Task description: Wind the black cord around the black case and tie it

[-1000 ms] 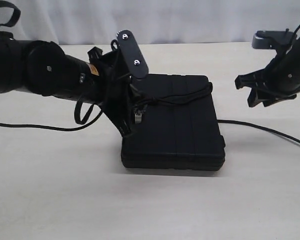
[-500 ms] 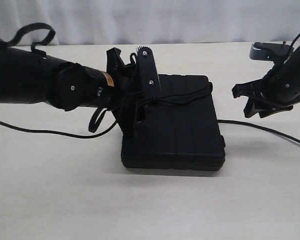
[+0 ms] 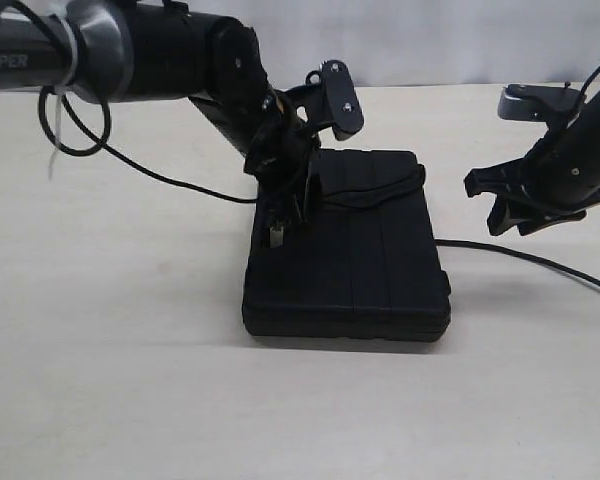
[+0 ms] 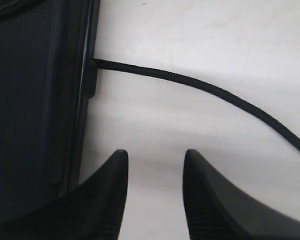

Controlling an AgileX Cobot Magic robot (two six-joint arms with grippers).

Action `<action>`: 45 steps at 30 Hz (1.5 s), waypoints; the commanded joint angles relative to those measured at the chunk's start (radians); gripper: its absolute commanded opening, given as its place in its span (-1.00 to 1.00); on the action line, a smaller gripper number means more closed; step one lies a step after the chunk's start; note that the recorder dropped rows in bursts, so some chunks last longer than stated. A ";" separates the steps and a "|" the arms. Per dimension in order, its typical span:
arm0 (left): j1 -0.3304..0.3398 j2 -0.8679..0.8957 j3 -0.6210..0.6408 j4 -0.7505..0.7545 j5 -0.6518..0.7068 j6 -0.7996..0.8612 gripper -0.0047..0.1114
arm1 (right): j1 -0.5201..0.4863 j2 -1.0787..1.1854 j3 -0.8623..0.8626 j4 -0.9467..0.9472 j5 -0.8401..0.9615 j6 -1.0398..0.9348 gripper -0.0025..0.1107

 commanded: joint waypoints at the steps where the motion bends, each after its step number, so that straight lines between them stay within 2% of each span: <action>1: 0.002 0.039 -0.011 0.026 -0.026 0.033 -0.04 | 0.000 -0.009 0.006 -0.013 -0.025 -0.007 -0.33; 4: 0.002 0.039 -0.011 -0.039 -0.048 0.081 -0.04 | -0.006 -0.009 0.006 -0.045 -0.042 0.003 -0.33; 7: 0.002 0.046 -0.011 -0.117 0.001 0.195 -0.04 | -0.029 -0.009 0.006 -0.055 -0.053 0.033 -0.33; 9: 0.002 0.061 -0.011 -0.123 -0.022 0.205 -0.05 | -0.049 -0.007 0.006 -0.057 -0.042 0.033 -0.33; 11: 0.002 0.068 -0.011 -0.118 -0.061 0.205 -0.29 | -0.051 -0.007 0.006 -0.080 -0.024 0.033 -0.33; 12: 0.002 0.068 -0.011 -0.107 -0.070 0.205 -0.52 | -0.051 -0.007 0.006 -0.082 -0.020 0.033 -0.33; 14: 0.002 0.068 -0.011 -0.054 -0.070 0.207 -0.85 | -0.051 -0.007 0.006 -0.082 -0.020 0.033 -0.33; 15: 0.002 0.068 -0.011 -0.038 -0.078 0.207 -0.92 | -0.051 -0.007 0.006 -0.082 -0.020 0.033 -0.33; 19: 0.002 0.038 -0.011 -0.071 -0.193 0.198 -0.92 | -0.054 -0.007 0.006 -0.172 -0.020 0.076 -0.33; 20: 0.002 0.009 -0.011 -0.137 -0.201 0.198 -0.92 | -0.072 -0.007 0.006 -0.242 -0.025 0.166 -0.33; 22: 0.003 -0.037 -0.011 -0.229 -0.199 0.198 -0.92 | -0.134 -0.007 0.006 -0.256 -0.030 0.192 -0.33; 26: 0.003 -0.068 -0.011 -0.288 -0.164 0.206 -0.92 | -0.247 0.001 0.006 -0.249 -0.034 0.180 -0.33; 28: 0.003 -0.066 -0.009 -0.288 -0.122 0.206 -0.92 | -0.281 0.023 0.006 -0.212 -0.033 0.048 -0.33; 31: 0.003 -0.066 -0.009 -0.284 -0.040 0.238 -0.92 | -0.279 0.049 0.004 -0.133 -0.004 -0.263 -0.33; 34: 0.006 -0.066 -0.009 -0.279 -0.013 0.277 -0.92 | -0.267 0.056 0.000 -0.051 -0.011 -0.452 -0.23; 39: 0.008 -0.066 -0.009 -0.279 -0.007 0.279 -0.92 | -0.255 0.078 0.000 -0.024 -0.063 -0.555 -0.11; 45: 0.008 -0.066 -0.009 -0.279 0.003 0.279 -0.92 | -0.255 0.187 0.000 -0.140 -0.116 -0.480 -0.12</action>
